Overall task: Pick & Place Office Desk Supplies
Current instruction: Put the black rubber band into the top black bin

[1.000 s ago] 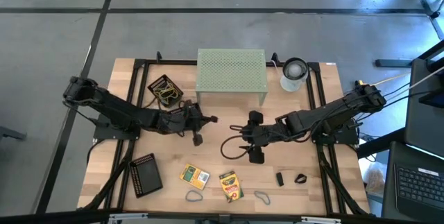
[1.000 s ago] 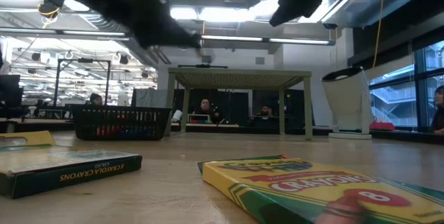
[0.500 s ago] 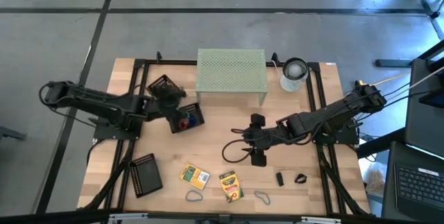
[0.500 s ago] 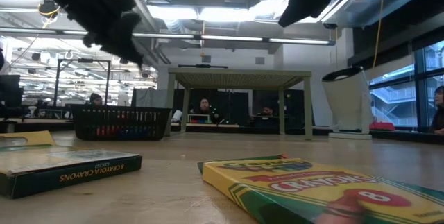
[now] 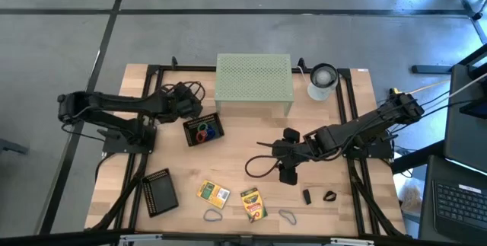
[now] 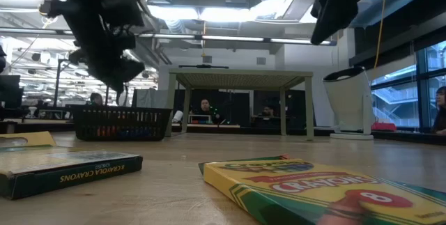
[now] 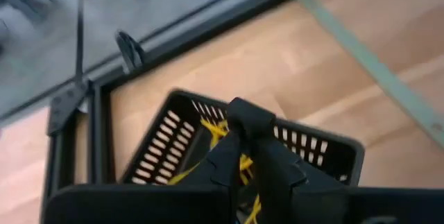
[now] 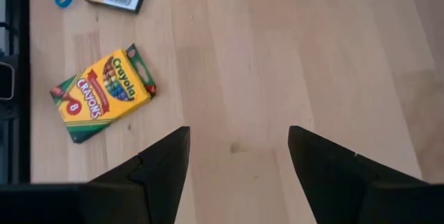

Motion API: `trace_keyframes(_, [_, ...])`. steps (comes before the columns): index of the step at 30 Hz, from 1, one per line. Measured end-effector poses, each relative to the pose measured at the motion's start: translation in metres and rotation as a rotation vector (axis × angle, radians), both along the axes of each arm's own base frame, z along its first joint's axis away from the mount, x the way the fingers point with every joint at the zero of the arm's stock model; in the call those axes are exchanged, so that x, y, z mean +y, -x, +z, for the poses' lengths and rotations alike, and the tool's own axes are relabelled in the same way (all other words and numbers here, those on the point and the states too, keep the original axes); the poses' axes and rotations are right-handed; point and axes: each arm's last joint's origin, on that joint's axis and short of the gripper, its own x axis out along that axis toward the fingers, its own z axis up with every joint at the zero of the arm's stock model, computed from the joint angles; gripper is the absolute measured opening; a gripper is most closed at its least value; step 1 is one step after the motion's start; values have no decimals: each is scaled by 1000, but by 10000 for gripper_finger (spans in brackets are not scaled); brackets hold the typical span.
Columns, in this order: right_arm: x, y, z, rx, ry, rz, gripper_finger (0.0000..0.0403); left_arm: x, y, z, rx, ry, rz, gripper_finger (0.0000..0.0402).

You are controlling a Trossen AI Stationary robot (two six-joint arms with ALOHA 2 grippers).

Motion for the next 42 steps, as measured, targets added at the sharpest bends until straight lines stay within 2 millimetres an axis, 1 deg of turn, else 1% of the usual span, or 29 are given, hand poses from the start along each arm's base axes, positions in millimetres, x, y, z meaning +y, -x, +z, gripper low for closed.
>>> trace_keyframes(5, [7, 3, 0, 4, -11, 4, 246, 6, -3, -13, 74, 85, -15, 78])
trace_keyframes(9, [11, 5, 0, 5, -12, 20, 246, 9, -2, -15, 110, 88, -18, 110])
trace_keyframes(14, [17, 8, 0, 11, -9, 40, 246, 10, 3, -3, 91, 76, -22, 133])
trace_keyframes(17, [19, 11, -1, 33, -39, 36, 246, 9, 7, 11, 89, 83, -17, 138])
trace_keyframes(21, [22, 15, -2, 67, -76, -6, 246, 6, 15, 24, 82, 99, 21, 139])
trace_keyframes(24, [25, 18, -3, 82, -89, -33, 246, 4, 20, 28, 74, 118, 34, 139])
trace_keyframes(28, [31, 22, -4, 97, -97, -43, 246, 1, 21, 29, 30, 208, -7, 139])
trace_keyframes(30, [34, 24, -8, 111, -97, -49, 246, -3, 19, 28, 24, 235, -32, 139])
trace_keyframes(33, [34, 33, -23, 164, -93, -81, 246, -8, 17, 28, 26, 240, -69, 139])
trace_keyframes(36, [33, 44, -43, 272, -129, -114, 246, -15, 15, 28, 34, 226, -107, 139])
trace_keyframes(38, [32, 49, -53, 344, -188, -149, 246, -19, 14, 29, 37, 210, -126, 139])
trace_keyframes(40, [31, 55, -61, 406, -238, -223, 246, -23, 13, 29, 33, 205, -140, 139])
trace_keyframes(42, [29, 59, -68, 445, -280, -352, 246, -26, 12, 29, 25, 203, -148, 139])
